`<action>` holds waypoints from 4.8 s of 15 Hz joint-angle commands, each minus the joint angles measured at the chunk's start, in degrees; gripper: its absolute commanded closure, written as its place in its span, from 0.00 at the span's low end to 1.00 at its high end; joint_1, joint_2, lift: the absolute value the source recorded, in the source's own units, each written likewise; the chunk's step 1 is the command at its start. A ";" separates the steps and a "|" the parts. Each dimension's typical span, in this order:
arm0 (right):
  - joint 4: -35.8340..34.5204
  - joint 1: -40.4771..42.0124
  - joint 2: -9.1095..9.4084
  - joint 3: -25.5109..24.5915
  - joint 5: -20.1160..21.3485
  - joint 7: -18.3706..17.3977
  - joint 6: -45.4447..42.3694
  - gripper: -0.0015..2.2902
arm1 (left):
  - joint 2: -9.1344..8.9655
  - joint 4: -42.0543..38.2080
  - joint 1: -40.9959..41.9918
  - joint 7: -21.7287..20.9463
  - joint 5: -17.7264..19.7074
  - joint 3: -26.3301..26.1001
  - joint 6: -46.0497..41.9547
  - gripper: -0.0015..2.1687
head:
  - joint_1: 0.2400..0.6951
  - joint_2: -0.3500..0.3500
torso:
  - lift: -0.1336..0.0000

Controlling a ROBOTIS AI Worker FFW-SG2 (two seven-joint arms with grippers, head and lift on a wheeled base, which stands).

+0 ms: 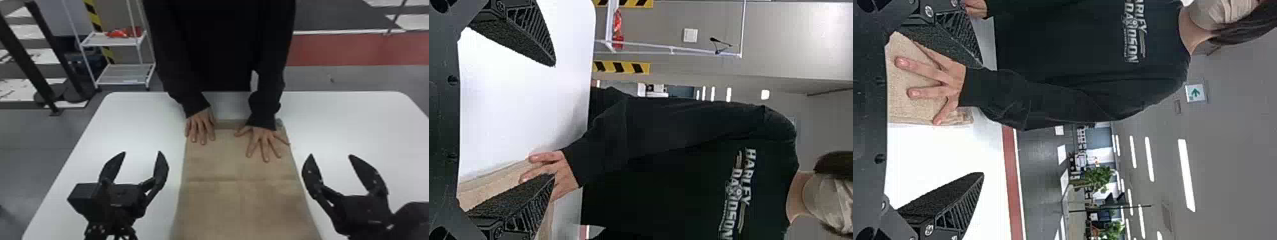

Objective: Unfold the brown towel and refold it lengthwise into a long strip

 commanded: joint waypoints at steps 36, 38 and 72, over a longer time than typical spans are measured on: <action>0.35 0.84 0.43 -1.37 0.09 0.00 0.00 0.05 | -0.15 13.41 -25.71 -18.77 -7.03 1.74 29.35 0.08 | 1.00 0.50 | 0.08; 0.62 0.84 0.43 -1.45 0.00 0.00 0.00 0.05 | -0.15 17.37 -29.49 -19.30 -8.96 1.21 29.35 0.10 | 1.00 0.49 | 0.08; 1.94 0.49 0.34 -2.77 -0.44 0.00 -0.70 0.05 | -0.15 32.83 -36.69 -20.27 -10.90 0.77 25.84 0.55 | 1.00 0.44 | 0.08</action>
